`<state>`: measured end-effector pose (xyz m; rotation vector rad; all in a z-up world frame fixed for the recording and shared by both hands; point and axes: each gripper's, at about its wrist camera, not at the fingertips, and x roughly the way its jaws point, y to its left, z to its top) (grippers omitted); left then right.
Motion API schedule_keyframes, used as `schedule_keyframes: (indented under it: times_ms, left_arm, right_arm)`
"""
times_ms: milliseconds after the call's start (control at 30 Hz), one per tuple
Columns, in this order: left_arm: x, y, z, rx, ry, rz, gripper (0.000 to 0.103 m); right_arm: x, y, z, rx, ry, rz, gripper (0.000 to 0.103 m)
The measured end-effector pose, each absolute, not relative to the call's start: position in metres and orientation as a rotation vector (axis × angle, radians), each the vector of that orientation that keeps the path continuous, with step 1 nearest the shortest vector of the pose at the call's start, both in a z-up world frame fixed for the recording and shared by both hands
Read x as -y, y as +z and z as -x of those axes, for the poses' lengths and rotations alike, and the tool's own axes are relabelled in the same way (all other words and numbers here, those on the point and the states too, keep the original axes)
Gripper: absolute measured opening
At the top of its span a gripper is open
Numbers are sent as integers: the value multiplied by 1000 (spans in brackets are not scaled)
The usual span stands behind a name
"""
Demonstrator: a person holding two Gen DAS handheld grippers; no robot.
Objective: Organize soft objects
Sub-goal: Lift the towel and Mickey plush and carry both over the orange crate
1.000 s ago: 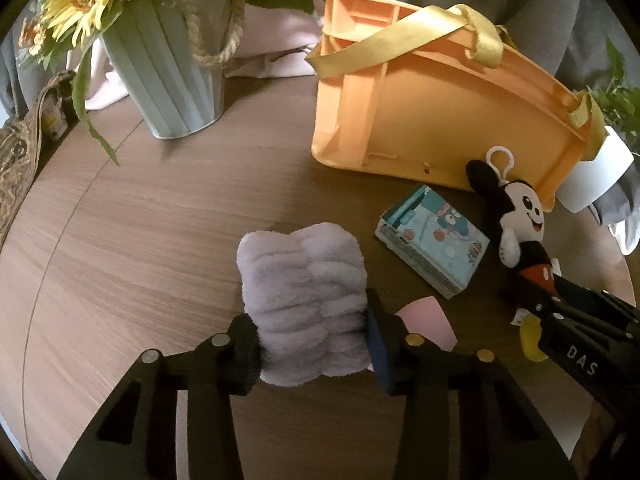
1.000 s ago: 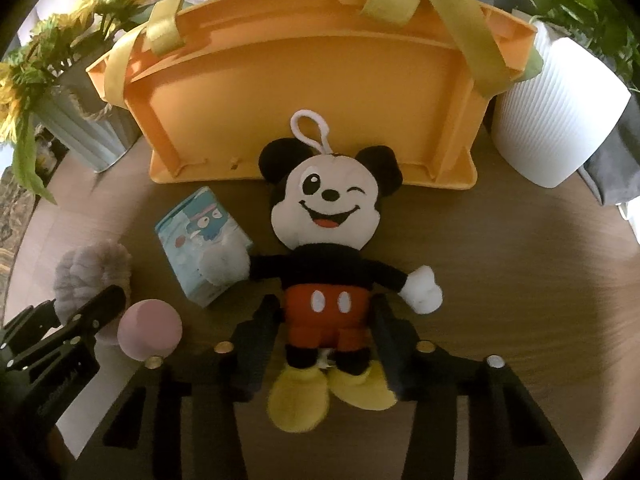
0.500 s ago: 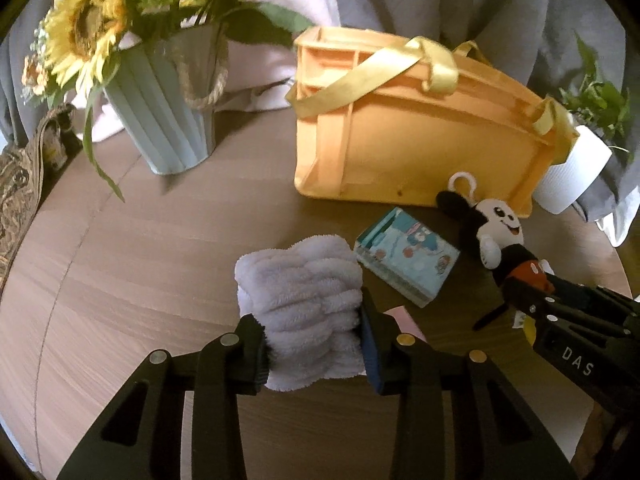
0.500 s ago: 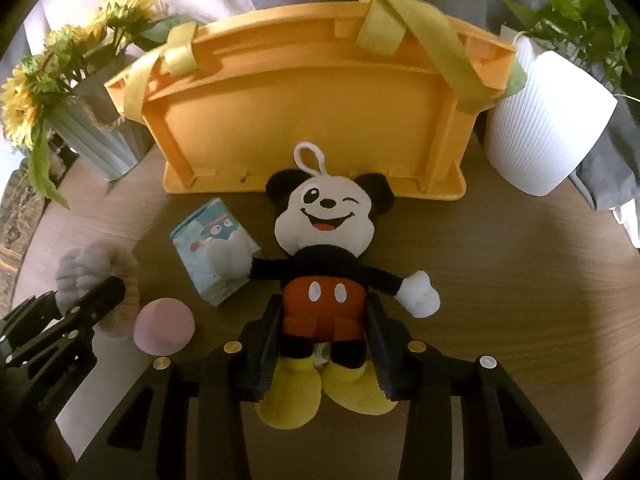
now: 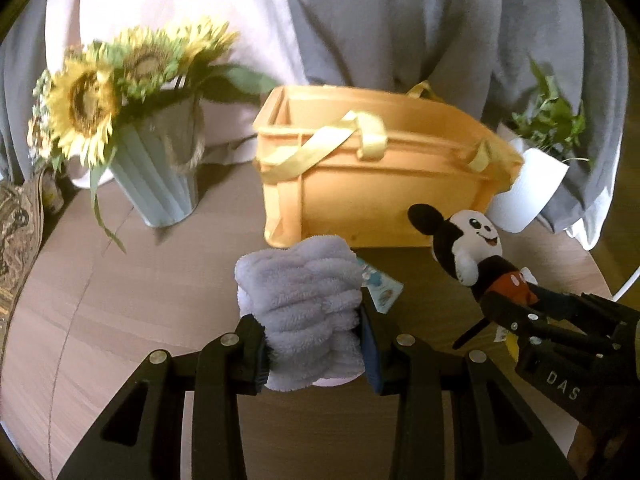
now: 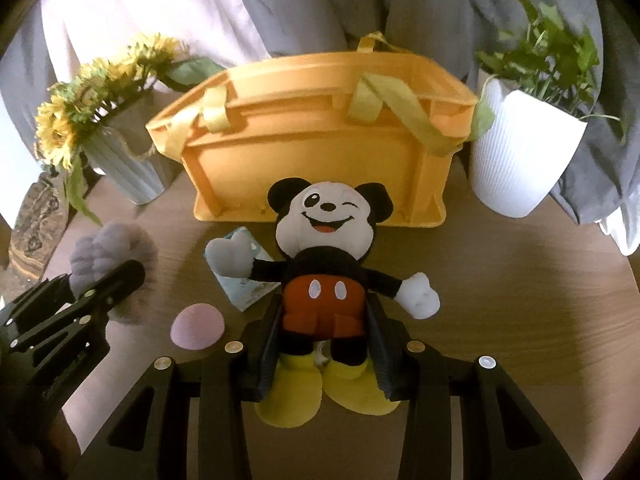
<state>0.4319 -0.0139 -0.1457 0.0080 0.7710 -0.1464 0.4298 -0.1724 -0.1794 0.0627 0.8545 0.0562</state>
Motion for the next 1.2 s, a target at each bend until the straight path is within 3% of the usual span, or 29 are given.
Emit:
schedule_keyframes:
  times_ms: [633,1200]
  left_arm:
    - [29,-85,-432,-642,-232,-2,37]
    - [45,-33,-469,-535,-285,-21,37]
  right_arm:
    - [178,-113,-408,-673,60,-76,40]
    - [181,-56,-448,-575,139,-29,40]
